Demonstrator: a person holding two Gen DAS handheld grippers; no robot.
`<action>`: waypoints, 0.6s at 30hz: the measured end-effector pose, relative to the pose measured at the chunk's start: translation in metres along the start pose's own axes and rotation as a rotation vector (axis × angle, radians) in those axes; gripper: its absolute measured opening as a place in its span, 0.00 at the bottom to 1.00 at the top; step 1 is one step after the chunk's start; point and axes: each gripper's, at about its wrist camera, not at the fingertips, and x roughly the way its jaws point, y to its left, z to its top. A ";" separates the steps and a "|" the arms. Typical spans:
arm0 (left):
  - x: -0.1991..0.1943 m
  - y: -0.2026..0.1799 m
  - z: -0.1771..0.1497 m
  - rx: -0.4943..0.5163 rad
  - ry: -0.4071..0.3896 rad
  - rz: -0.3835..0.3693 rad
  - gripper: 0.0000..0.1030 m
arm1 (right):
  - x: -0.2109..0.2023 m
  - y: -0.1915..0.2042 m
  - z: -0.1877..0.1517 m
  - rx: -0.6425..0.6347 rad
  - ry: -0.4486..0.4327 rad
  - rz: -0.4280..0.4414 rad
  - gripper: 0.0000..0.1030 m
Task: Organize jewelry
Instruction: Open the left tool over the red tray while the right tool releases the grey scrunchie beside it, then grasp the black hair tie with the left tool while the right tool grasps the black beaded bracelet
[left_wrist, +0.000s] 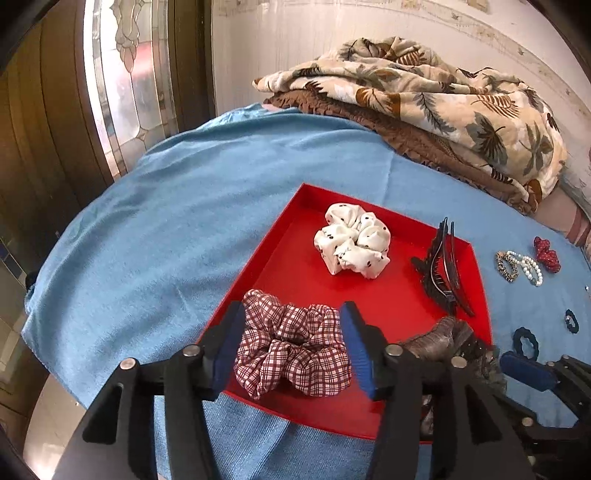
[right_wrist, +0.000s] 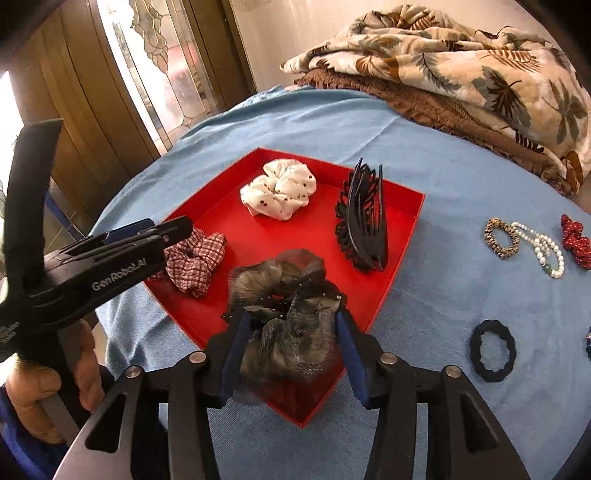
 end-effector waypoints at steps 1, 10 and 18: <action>-0.002 0.000 0.000 -0.001 -0.006 0.000 0.58 | -0.004 -0.001 -0.001 0.001 -0.008 -0.001 0.52; -0.027 0.000 -0.002 -0.036 -0.107 -0.009 0.62 | -0.053 -0.033 -0.020 0.041 -0.079 -0.039 0.58; -0.055 -0.021 -0.003 -0.046 -0.140 -0.066 0.62 | -0.099 -0.120 -0.060 0.186 -0.086 -0.159 0.58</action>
